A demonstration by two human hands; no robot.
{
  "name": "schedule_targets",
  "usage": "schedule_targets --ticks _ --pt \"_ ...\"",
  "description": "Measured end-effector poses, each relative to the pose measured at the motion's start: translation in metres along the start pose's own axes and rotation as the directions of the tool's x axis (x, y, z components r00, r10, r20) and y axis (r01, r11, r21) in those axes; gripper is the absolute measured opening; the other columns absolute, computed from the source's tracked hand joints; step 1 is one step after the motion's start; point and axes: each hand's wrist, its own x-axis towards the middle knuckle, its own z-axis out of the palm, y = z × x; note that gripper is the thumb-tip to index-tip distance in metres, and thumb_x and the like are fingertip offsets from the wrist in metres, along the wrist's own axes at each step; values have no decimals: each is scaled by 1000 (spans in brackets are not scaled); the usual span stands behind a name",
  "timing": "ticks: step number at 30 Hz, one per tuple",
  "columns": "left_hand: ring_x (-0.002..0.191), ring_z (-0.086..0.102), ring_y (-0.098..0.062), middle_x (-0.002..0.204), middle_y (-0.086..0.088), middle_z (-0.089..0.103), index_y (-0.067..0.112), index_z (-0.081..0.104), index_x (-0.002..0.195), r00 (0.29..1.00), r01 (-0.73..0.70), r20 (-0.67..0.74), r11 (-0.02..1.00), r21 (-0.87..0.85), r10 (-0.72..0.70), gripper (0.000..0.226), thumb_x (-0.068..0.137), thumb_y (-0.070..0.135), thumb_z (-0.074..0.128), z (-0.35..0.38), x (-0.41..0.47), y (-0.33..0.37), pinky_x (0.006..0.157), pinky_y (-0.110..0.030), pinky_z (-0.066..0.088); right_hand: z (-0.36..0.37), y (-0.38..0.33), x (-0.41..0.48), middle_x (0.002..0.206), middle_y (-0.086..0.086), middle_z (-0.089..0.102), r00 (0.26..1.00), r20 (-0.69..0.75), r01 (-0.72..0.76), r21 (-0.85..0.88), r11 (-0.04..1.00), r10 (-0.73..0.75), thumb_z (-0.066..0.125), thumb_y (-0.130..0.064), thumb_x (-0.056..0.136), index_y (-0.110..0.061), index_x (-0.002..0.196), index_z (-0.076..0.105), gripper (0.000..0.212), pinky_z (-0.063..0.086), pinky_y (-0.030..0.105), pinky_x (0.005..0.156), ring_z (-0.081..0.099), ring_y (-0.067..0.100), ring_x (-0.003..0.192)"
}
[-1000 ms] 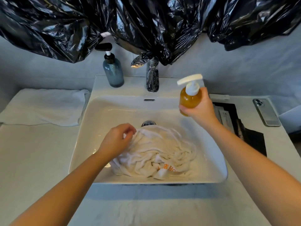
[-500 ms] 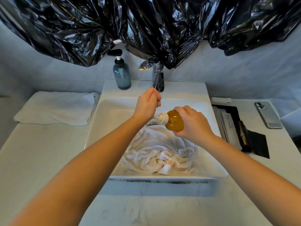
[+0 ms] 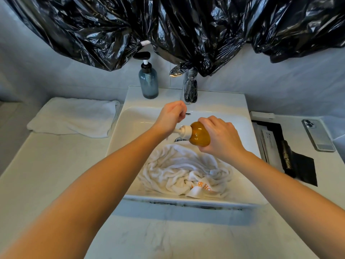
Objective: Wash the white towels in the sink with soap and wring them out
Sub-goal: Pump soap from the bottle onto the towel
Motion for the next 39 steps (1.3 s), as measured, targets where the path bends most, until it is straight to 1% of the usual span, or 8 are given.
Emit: schedule_targets --ticks 4,11,18,21,25,29,33,39 --pt "57 31 -13 62 -4 38 12 41 60 999 35 -11 999 21 -35 34 92 1 35 6 -9 1 56 -26 29 -6 4 -8 115 7 61 1000 17 22 35 999 -23 87 -40 65 -18 128 54 74 43 40 77 60 31 97" --pt "61 33 -15 63 -1 39 16 41 59 994 101 -45 993 57 -98 37 95 6 35 21 -24 -13 60 -30 32 5 -1 -23 110 7 63 998 11 55 61 997 -56 90 -41 61 -20 124 52 77 48 42 75 63 30 92" --pt "57 31 -13 59 1 36 16 39 57 998 51 30 998 25 -51 39 93 2 35 37 -12 -2 56 -27 28 -13 23 -32 116 10 61 1000 19 0 44 999 -1 88 -38 66 -16 129 55 75 44 42 79 60 33 99" --pt "53 30 -10 56 6 35 15 38 57 999 31 39 999 -14 -31 38 91 0 35 52 1 7 55 -26 27 -22 36 -32 112 9 62 999 -35 -31 6 1000 31 88 -37 65 -16 125 57 71 37 37 76 60 33 96" --pt "50 28 -5 57 4 33 14 37 58 996 4 94 999 -39 0 34 88 0 36 73 14 15 51 -20 27 -28 52 -33 108 9 63 996 -62 -62 -32 998 60 89 -36 64 -15 123 57 70 44 43 74 62 33 93" --pt "51 27 -8 55 8 33 18 37 56 988 -15 157 1000 -10 16 23 79 15 38 86 21 22 52 -23 25 -31 64 -38 116 8 61 992 -54 -118 -16 993 117 87 -39 68 -17 128 55 72 44 43 79 59 31 101" --pt "50 28 -6 49 11 35 19 37 53 983 -32 181 999 20 28 24 77 18 39 95 25 32 51 -23 25 -37 76 -46 120 9 61 987 -51 -151 17 988 152 88 -39 69 -16 130 53 74 45 44 85 59 31 105" --pt "55 30 -11 55 5 36 21 39 52 983 -26 180 1000 -7 27 27 80 18 38 126 6 31 53 -23 29 -46 90 -71 120 11 62 987 -39 -156 -7 988 156 92 -35 64 -14 129 55 78 45 48 88 59 34 107"
